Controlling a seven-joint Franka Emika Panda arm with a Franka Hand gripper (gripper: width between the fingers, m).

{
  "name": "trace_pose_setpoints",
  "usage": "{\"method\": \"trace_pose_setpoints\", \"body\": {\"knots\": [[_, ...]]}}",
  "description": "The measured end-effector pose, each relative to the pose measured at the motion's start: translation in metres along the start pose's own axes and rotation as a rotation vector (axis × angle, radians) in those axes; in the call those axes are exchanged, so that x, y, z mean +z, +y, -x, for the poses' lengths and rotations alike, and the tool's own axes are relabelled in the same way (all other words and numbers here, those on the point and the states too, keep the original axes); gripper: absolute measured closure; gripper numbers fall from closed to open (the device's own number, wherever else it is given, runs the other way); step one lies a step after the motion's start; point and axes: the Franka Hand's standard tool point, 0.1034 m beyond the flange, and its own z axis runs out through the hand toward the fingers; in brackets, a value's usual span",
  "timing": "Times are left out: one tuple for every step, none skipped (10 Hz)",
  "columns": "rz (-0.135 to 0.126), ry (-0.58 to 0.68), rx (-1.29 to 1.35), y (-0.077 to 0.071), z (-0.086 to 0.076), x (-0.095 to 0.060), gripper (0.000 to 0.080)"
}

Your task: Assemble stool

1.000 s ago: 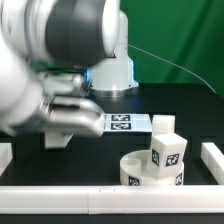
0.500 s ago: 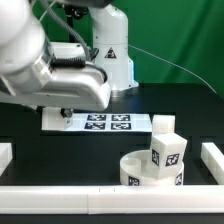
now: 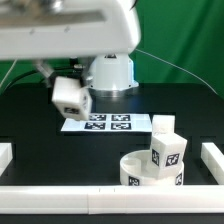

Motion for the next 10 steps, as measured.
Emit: {"method": "trace_pose_setpoints", "body": {"knots": [[0.008,0.008,0.018,0.002,0.014,0.015,0.0479],[0.015,0.086,0.016,0.004,0.003,0.014,0.0479],[0.017,0.145,0.012,0.002,0.000,0.013,0.0479],[0.024,0.225,0.007,0.002,-0.003,0.013,0.0479],[0.032,0.323,0.002,0.000,-0.006,0.014,0.0479],[0.019,0.429,0.007,-0.012,0.000,0.020,0.0479],[-0.001,0.481,0.015,-0.025,0.007,0.023,0.0479],[-0.024,0.481,0.027,-0.040,0.011,0.022,0.0479],[-0.037,0.475,0.035,-0.049,0.013,0.021,0.0479],[-0.040,0.441,0.045,-0.051,0.015,0.024,0.0479]]}}
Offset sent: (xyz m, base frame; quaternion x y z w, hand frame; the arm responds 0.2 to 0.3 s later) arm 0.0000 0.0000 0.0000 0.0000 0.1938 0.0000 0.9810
